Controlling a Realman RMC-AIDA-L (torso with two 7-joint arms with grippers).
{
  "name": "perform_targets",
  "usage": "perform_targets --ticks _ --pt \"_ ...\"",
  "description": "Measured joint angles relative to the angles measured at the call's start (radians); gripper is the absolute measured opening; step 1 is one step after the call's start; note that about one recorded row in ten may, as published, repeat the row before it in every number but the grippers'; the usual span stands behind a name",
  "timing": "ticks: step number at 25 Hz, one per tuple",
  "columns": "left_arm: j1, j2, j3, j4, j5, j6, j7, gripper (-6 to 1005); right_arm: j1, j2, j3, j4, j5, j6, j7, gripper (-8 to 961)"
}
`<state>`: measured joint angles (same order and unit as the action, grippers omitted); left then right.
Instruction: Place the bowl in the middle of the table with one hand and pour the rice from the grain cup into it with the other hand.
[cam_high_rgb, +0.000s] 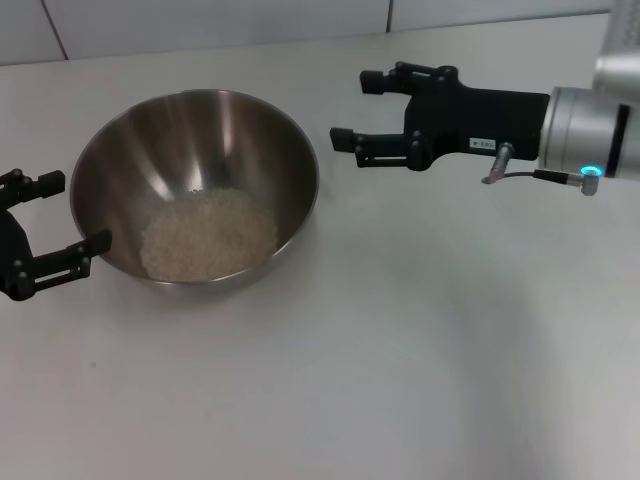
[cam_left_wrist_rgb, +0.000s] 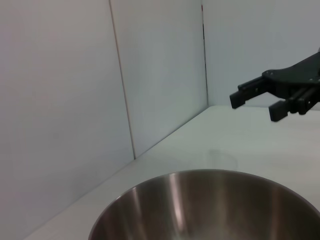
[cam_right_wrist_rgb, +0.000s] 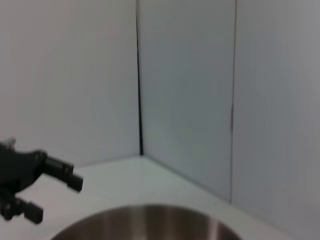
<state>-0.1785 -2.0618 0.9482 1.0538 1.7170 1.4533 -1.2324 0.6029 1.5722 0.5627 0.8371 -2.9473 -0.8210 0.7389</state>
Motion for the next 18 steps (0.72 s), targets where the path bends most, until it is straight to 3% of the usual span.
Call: perform_targets --ticks 4,18 --pt "0.000 0.000 0.000 0.001 0.010 0.000 -0.001 813 0.048 -0.014 -0.052 0.003 0.009 0.020 0.038 834" --pt "-0.007 -0.001 0.001 0.017 0.027 0.004 -0.022 814 0.057 -0.033 -0.069 0.044 0.023 0.085 0.036 833"
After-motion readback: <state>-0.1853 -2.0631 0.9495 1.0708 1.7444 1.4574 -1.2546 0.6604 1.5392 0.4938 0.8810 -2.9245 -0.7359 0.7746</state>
